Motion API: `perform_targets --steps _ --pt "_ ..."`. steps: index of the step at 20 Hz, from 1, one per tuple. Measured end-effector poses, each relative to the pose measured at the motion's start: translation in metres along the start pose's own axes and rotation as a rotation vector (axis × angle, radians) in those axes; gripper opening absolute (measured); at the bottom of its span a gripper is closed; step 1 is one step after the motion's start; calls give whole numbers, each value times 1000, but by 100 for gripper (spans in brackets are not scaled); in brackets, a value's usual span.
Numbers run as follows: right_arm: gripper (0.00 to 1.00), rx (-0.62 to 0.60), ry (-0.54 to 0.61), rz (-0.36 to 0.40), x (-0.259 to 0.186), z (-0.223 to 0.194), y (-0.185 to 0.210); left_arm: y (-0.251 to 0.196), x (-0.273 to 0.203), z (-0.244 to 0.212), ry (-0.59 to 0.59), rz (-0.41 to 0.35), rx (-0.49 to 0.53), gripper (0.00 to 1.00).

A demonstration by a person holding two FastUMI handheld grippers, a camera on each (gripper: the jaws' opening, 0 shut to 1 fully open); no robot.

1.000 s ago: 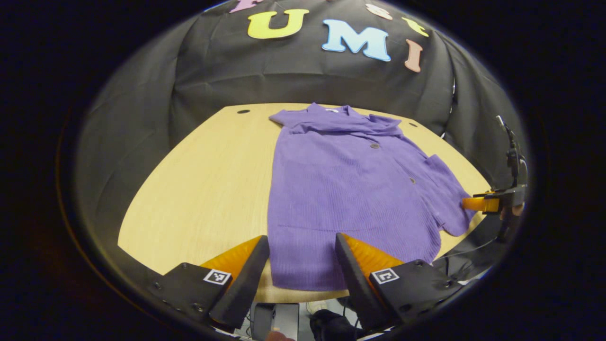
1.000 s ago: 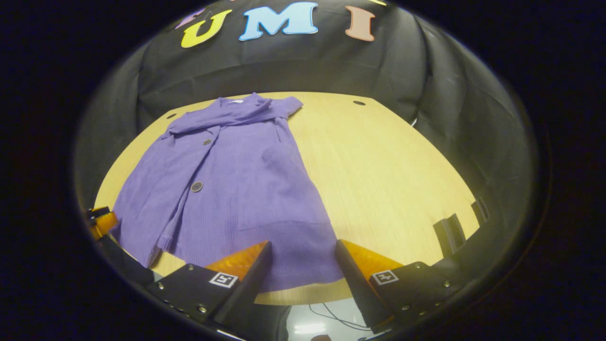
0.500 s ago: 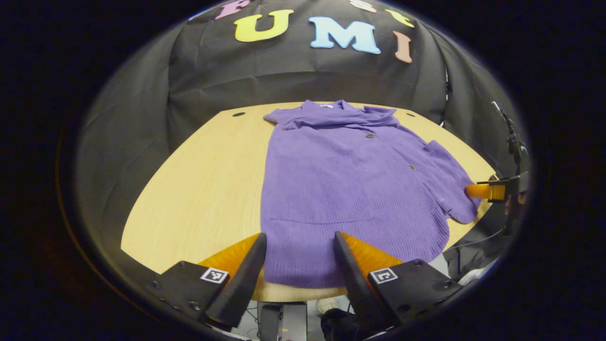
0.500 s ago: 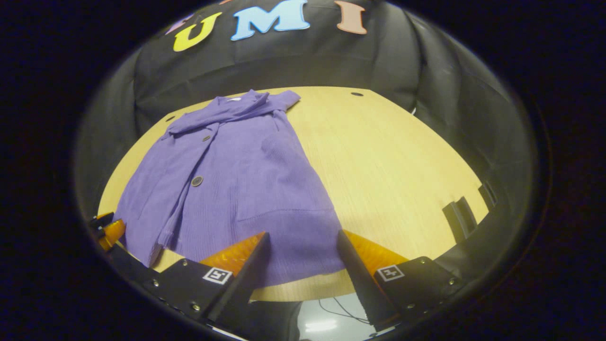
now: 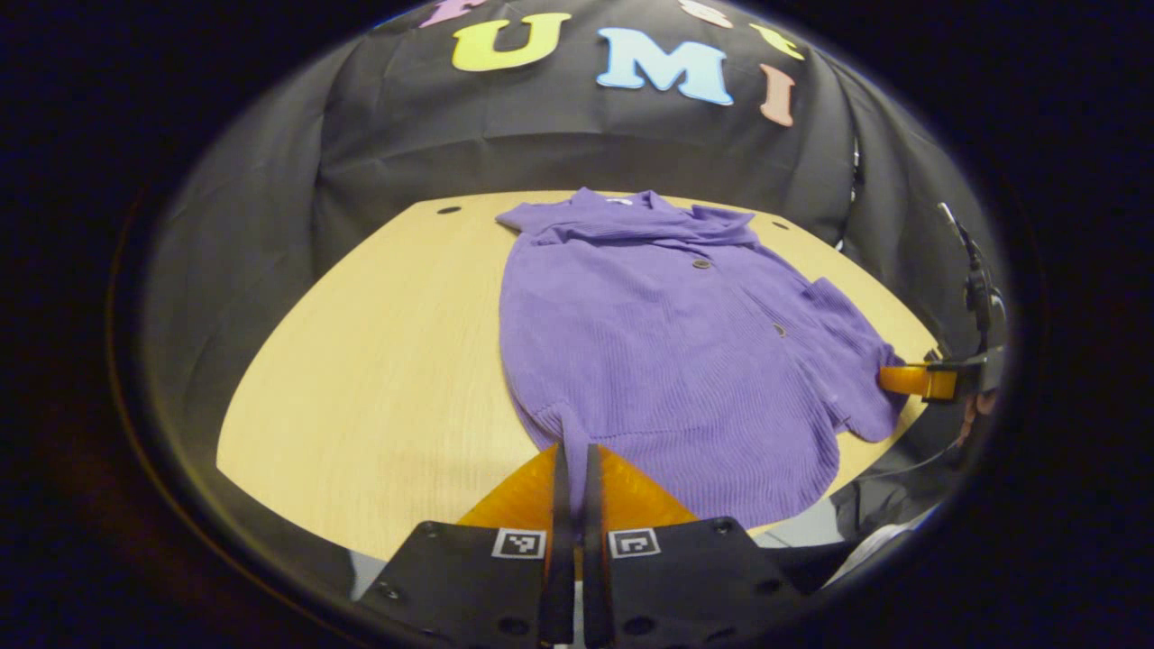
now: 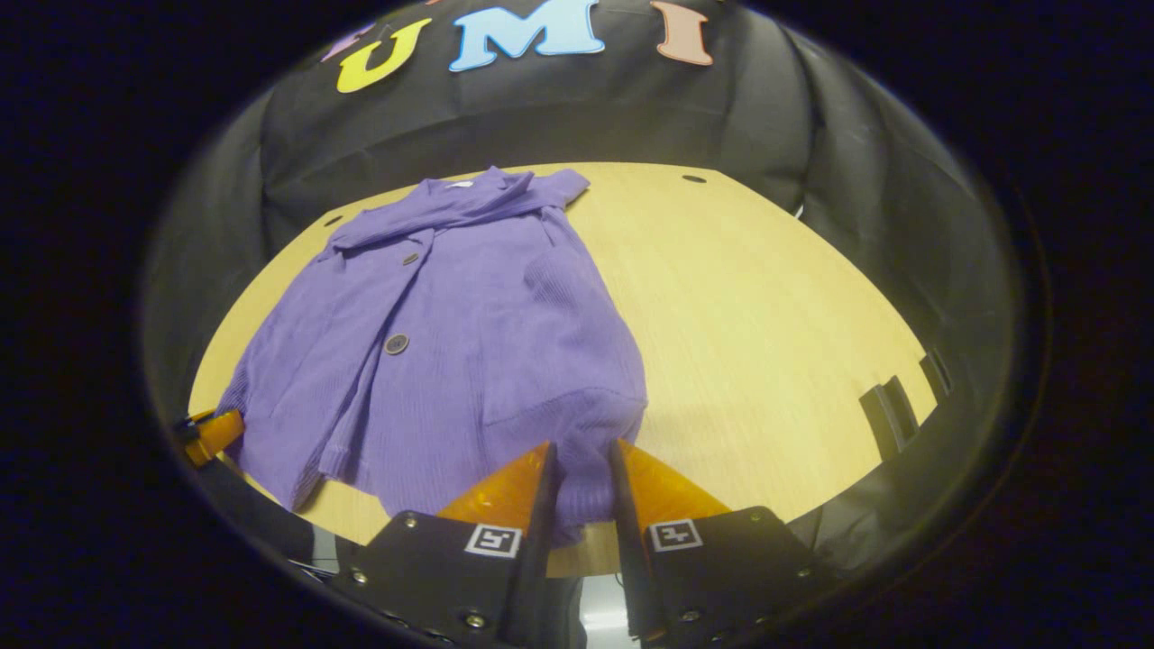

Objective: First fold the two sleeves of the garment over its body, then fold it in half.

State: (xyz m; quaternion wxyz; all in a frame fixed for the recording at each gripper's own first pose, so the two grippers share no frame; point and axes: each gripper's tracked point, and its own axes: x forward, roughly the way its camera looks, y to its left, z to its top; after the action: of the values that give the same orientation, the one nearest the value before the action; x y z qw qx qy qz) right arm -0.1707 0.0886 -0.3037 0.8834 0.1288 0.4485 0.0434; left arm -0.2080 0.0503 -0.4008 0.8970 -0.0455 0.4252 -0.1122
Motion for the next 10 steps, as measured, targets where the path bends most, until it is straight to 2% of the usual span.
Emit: perform_targets --steps 1,2,5,7,10 --pt "31 51 12 -10 3 -3 1 0 2 0 16 -9 -7 11" --pt "8 84 20 -7 -1 0 0 0 3 0 29 -16 -12 11" --pt "8 125 42 15 -3 5 4 -1 4 6 64 -46 -56 7" --pt "3 180 39 33 -8 15 7 -4 2 12 74 -77 -79 7" --pt "2 260 -15 66 -24 40 15 -14 -11 40 28 -132 -91 7"
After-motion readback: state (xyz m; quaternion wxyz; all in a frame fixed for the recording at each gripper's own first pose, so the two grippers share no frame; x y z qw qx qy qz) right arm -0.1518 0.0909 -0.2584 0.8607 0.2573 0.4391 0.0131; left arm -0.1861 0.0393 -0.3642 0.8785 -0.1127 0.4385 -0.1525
